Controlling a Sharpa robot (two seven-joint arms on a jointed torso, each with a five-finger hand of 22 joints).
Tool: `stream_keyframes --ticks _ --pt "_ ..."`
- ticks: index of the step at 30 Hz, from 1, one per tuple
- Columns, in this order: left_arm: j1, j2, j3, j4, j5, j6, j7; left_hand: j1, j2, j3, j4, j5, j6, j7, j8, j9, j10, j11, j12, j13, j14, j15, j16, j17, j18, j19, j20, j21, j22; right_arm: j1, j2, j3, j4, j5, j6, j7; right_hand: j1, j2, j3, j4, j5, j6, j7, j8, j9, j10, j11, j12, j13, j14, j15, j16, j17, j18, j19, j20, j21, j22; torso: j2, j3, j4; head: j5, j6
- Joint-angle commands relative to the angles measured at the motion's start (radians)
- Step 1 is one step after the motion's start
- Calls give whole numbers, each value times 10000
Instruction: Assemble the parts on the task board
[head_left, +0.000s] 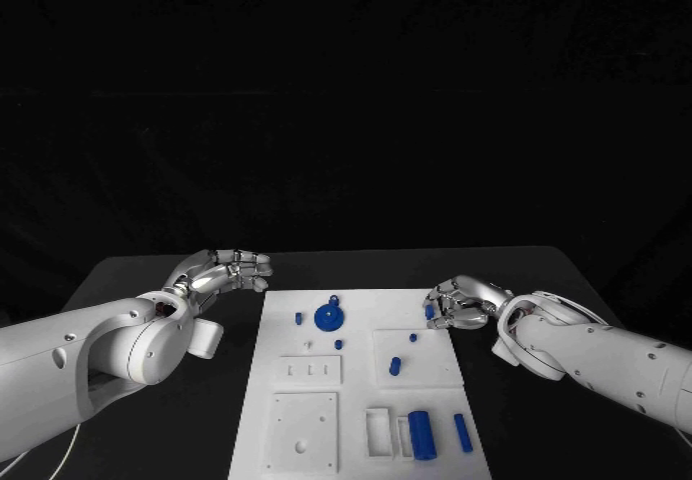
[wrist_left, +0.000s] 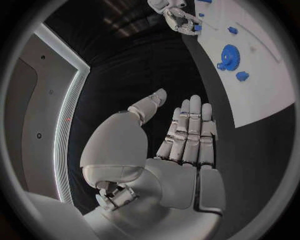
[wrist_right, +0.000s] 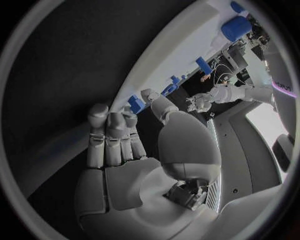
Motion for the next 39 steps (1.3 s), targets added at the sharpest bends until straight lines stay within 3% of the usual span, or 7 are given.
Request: stream_keyframes --ticks 1,12,17,24,39 --pt "23 6 7 13 -45 138 116 -101 2 -18 -58 1 46 65 -36 -2 21 16 -50 -5 21 -23 -69 9 43 -1 -59 49 176 -41 38 -19 -17 -109 178 63 -33 138 121 25 -165 158 137 -54 -20 -11 -32 55 -16 -36 -7 -65 19 477 -31 48 -39 171 -7 -6 8 1 -12" --pt "23 0 7 20 -45 147 104 -108 5 -19 -54 1 46 67 -38 -2 21 18 -55 -6 20 -22 -71 11 42 -2 -57 49 176 -42 56 -19 -46 -187 197 63 -2 371 846 194 -1331 452 56 15 -39 10 -111 70 -58 -6 -80 -86 53 477 2 54 -29 176 -14 -10 -1 9 -29" --pt "23 -5 7 20 -45 146 103 -110 7 -19 -52 1 46 67 -39 -2 22 18 -57 -6 20 -21 -72 11 42 -2 -57 49 175 -43 51 -19 -57 -206 194 61 29 400 1207 287 -1657 584 7 51 -41 26 -156 78 -69 9 -123 -92 69 477 20 49 -11 181 -18 -10 2 8 -32" --pt "23 -8 5 11 -45 148 98 -111 9 -18 -51 1 45 68 -40 -2 22 19 -60 -6 20 -21 -74 13 42 -3 -57 50 175 -43 56 -19 -67 -212 190 58 39 382 1523 370 -1916 644 -12 55 -51 34 -175 83 -78 22 -143 -97 88 477 32 43 9 184 -22 -3 6 7 -30" --pt "23 -7 4 17 -45 146 93 -110 10 -16 -52 2 46 68 -42 -2 23 19 -66 -6 19 -21 -76 14 42 -5 -57 49 175 -43 64 -19 -63 -304 3 -18 92 405 1808 434 -2063 748 -36 92 -41 36 -195 85 -83 31 -161 -103 102 477 39 37 22 183 -19 -1 -2 20 -24"
